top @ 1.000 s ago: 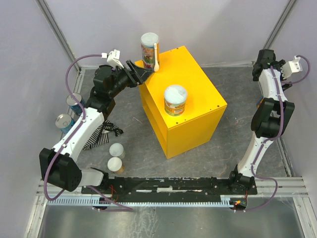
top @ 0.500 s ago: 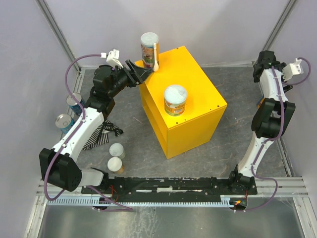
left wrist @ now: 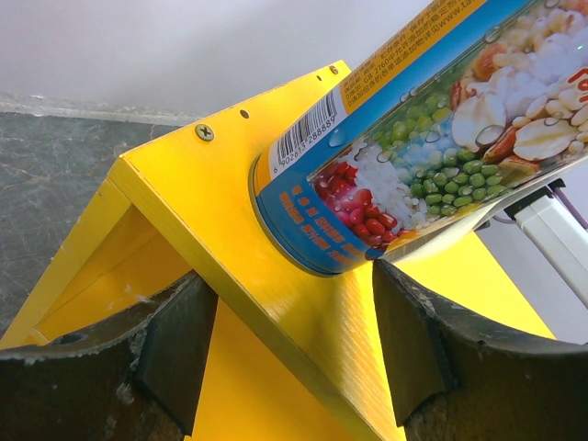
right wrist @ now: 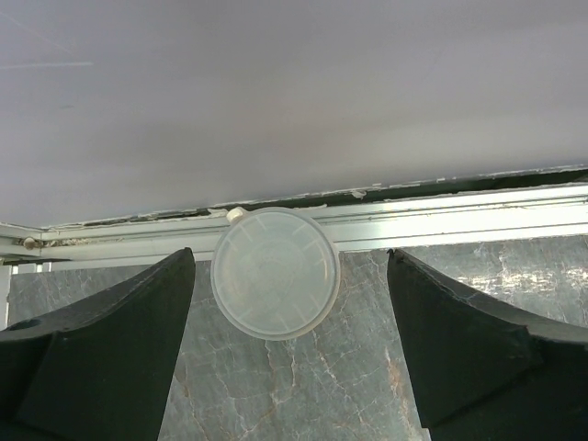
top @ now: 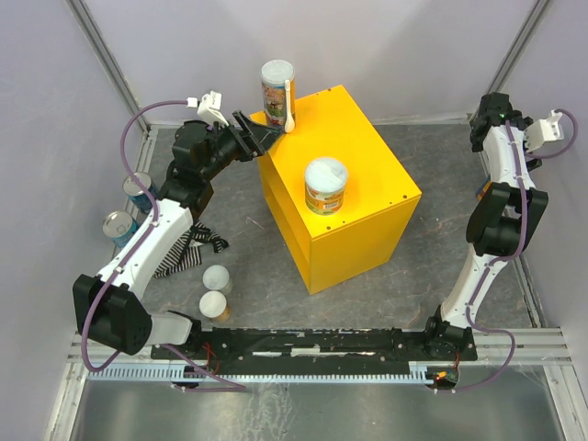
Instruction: Place and organize the canned foods onto the counter
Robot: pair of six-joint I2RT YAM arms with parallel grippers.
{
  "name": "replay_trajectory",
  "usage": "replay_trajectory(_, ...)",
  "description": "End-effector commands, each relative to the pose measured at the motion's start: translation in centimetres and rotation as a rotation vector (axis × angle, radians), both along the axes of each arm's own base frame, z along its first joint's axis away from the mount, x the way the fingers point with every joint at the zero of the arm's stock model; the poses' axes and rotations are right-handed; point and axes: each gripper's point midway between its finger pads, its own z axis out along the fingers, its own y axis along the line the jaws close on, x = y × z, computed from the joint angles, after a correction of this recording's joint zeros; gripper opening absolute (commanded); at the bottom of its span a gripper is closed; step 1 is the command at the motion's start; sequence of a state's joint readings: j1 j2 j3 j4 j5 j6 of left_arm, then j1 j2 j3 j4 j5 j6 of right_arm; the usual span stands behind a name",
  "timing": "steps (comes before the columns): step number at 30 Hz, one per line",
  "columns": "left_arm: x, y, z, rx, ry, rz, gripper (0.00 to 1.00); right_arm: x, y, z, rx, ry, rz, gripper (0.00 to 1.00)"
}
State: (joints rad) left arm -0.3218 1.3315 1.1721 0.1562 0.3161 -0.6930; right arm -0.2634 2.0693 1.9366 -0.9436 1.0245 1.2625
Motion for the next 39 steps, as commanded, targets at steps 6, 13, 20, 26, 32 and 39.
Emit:
replay_trajectory(6,0.0,0.5,5.2,-0.037,-0.16,0.016,0.74,0.1,-0.5,1.8,-0.027,-0.05,-0.025,0.9)
replay_trajectory(13,0.4,0.4,4.9,-0.031,-0.156,0.018,0.74,0.1,-0.6,1.8,-0.031,-0.041,-0.036,0.91)
replay_trajectory(20,0.7,0.3,4.9,-0.029,-0.16,0.016,0.74,-1.6,-2.1,3.5,-0.081,-0.033,-0.083,0.64)
replay_trajectory(26,1.3,-0.1,4.8,-0.051,-0.16,-0.001,0.74,-1.9,-2.2,2.5,-0.041,-0.027,-0.073,0.69)
replay_trajectory(32,1.4,-0.1,4.8,-0.05,-0.161,0.003,0.74,-1.0,-0.8,1.5,-0.002,-0.042,-0.026,0.78)
replay_trajectory(39,1.3,0.2,4.8,-0.031,-0.16,0.011,0.74,-0.1,0.5,1.0,-0.015,-0.033,-0.017,0.78)
